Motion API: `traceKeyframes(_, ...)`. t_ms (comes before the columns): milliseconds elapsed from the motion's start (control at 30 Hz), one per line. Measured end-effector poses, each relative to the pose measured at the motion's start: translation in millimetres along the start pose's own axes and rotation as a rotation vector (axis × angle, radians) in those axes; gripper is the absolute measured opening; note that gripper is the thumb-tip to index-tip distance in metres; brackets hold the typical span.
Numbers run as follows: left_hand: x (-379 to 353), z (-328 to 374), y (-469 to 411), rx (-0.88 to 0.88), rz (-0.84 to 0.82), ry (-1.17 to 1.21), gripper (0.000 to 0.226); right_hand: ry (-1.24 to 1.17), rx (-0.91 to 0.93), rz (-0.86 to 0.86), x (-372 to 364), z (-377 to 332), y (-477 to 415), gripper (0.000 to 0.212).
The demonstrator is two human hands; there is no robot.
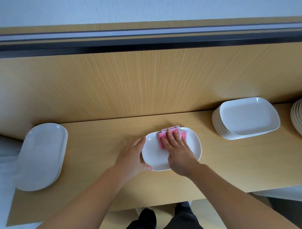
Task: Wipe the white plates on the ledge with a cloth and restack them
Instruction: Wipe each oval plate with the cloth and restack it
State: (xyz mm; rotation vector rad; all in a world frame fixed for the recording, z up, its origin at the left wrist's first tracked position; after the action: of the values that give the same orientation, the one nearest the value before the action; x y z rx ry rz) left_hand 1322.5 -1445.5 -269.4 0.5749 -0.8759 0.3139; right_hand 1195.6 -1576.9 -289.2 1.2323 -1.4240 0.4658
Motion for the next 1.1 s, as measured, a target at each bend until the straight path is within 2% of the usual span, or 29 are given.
traceKeyframes(100,0.0,-0.6,-0.3,0.007,-0.006,0.010,0.115,-0.005,0.061,-0.019,-1.4,-10.9,-2.6,0.096)
traceKeyframes(333,-1.0,-1.7,-1.8,0.021,-0.003,0.001,0.117,-0.003,0.183,-0.058,-2.9,-30.4,-6.1,0.098)
traceKeyframes(400,-1.6,-2.2,-1.7,0.022,-0.004,-0.006,0.117,0.000,0.224,-0.082,-2.3,-34.5,-6.5,0.093)
traceKeyframes(500,-1.6,-2.7,-2.1,0.019,0.003,-0.043,0.117,0.004,0.248,-0.126,-2.4,-34.8,-6.2,0.074)
traceKeyframes(667,-1.1,-4.5,-1.8,0.001,0.010,-0.113,0.117,0.025,0.391,-0.167,-1.4,-38.9,3.3,0.079)
traceKeyframes(833,-0.7,-4.3,0.0,-0.052,0.039,-0.160,0.114,-0.037,0.443,-0.150,-4.1,-34.8,9.8,0.079)
traceKeyframes(1000,-0.8,-6.6,1.0,-0.070,0.050,-0.220,0.127,-0.067,0.482,-0.127,-9.7,-29.3,13.7,0.072)
traceKeyframes(1100,-1.1,-9.7,-1.5,-0.085,0.075,-0.265,0.126,-0.064,0.513,-0.128,-10.3,-22.0,15.9,0.067)
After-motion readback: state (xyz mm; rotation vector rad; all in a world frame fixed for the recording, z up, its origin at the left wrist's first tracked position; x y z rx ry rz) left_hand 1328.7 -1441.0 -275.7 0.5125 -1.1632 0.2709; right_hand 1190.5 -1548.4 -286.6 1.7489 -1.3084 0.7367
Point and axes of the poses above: each hand's wrist, its own y-axis away from the middle knuckle, its own x-axis out of the back of the hand, z = x × y, the point moved 4 cm from there along -y, towards the middle knuckle, and after that the axes turned 4 degrees about z, right-handed, at the moved point
